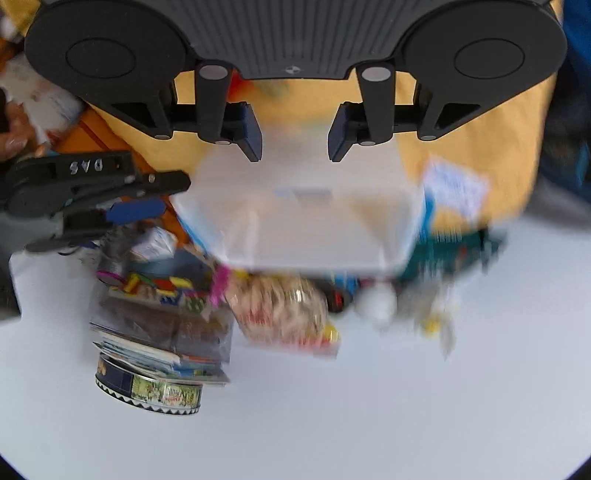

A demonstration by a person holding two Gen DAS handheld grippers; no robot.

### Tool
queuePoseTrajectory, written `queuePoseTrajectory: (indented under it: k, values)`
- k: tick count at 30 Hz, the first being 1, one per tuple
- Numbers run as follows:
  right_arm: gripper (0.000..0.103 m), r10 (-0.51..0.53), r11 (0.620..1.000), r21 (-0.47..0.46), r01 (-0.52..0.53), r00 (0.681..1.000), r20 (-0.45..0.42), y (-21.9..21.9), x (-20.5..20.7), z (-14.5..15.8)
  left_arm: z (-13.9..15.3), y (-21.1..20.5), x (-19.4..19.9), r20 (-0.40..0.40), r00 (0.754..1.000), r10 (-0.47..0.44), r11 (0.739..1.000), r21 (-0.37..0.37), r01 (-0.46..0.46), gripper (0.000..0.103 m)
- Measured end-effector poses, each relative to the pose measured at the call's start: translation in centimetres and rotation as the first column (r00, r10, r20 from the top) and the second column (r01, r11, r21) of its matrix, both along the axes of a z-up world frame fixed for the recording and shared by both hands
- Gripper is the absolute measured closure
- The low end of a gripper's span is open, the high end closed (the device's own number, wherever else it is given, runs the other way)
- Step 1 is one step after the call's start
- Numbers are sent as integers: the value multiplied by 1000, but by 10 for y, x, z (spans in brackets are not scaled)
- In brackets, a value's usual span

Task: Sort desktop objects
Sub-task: 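Open both grippers over the bin and pull them back to the table, then grasp the teal dinosaur figure with the left gripper while the right grasps the olive figure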

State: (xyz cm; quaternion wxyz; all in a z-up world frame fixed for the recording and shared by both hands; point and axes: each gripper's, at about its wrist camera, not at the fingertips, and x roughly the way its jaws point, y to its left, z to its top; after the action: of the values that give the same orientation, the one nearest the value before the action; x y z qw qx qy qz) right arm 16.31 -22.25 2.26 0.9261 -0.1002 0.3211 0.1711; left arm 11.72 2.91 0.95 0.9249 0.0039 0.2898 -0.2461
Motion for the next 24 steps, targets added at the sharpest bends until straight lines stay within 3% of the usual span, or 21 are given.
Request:
queuePoseTrajectory:
  k: [5,7,13,17,22,24]
  values:
    - [61,48,997,-57,-60,981,-190,-4,-54,-71,-59,12,-59,-198,979,40,999,-13,-44,60]
    - [63,56,989,-120,-86,970,-235,-1,-76,-98,-74,8,-82,-234,972,37,999,11,-36,60]
    - [61,19,991,-118,-56,955,-295,-2,-114,-131,-97,-17,-103,-273,960,-56,990,111,89,60]
    - [58,29,988,-138,-69,961,-274,5,-112,-130,-99,-35,-108,-258,957,-131,981,106,163,60]
    - [55,4,997,-75,-25,961,-276,-8,-115,-133,-111,-65,-111,-212,960,-181,950,213,227,57]
    - [54,6,996,-81,-29,964,-265,-7,-116,-134,-114,-69,-108,-220,956,-192,947,213,239,57]
